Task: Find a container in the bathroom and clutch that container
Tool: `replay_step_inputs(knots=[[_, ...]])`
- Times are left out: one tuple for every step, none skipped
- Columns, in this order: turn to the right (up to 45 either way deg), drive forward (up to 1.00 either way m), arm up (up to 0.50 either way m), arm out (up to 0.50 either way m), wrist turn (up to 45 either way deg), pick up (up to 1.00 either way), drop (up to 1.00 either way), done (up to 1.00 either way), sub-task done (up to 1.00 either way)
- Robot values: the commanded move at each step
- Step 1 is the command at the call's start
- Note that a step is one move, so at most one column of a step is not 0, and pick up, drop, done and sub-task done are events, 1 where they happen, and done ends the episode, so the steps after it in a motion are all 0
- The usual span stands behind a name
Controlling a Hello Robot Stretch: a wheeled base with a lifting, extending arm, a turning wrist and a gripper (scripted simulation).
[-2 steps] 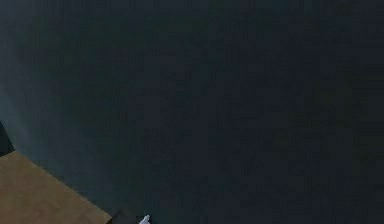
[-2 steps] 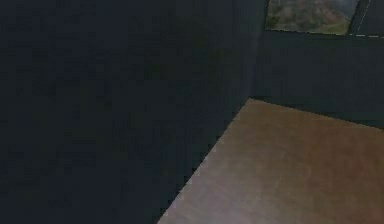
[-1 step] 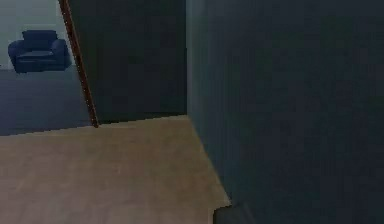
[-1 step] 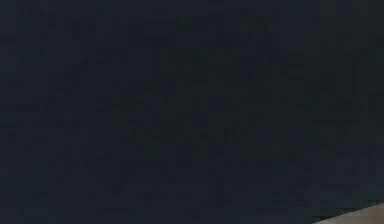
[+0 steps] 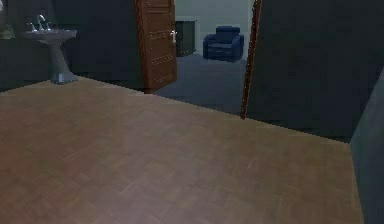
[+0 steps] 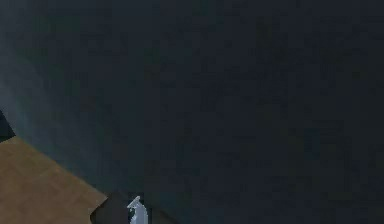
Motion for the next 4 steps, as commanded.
replay_step_inputs(knots=[[-15.0,0.0,0.0,0.0,0.0,0.0,0.0,0.0,0.0],[0.0,0.0,0.44,0.0,0.0,0.0,0.0,0.0,0.0],[0.0,0.0,0.0,0.32,0.0,0.0,0.0,0.0,0.0],[0.0,0.0,0.0,0.0,45.0,0.0,0.0,0.0,0.0]])
